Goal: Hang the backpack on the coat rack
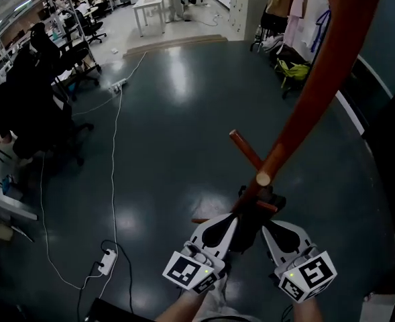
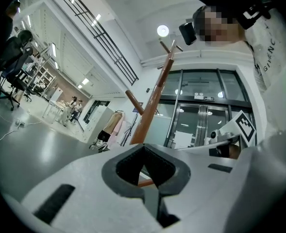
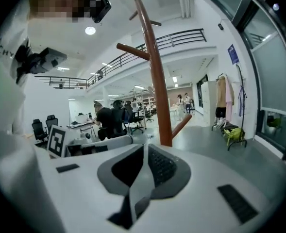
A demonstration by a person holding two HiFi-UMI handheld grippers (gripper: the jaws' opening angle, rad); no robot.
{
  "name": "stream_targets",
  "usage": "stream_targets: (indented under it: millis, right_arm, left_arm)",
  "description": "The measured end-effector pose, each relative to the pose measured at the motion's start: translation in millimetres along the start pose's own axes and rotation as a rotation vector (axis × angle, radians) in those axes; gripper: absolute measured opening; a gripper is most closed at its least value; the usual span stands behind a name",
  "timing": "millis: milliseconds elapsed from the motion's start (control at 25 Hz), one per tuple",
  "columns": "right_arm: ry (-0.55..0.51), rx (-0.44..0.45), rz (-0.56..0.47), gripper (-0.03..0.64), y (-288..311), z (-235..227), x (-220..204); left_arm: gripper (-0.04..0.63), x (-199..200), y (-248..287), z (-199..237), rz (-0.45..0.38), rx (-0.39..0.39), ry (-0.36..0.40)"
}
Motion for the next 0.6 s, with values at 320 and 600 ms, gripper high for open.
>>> stream_targets:
  millis: [320, 600]
  right_arm:
    - [-0.02, -0.139, -0.034, 0.018, -30, 31, -3]
    - [-0.026, -0.168, -0.039, 0.017, -55, 48, -5]
  left_arm:
    - [0.009, 3, -18, -45, 0.018, -0.05, 0.013]
    - [0.011, -2, -38, -65, 0.017, -0.064, 0.018]
Point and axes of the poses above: the fingertips, and each gripper's own axes: y forward along the fingers, z to its left, x out of its top, the point moved 4 cm from there along -y, backward along the fingers, and after that the axes turned 8 degrees about -y, right-handed, at the moved point
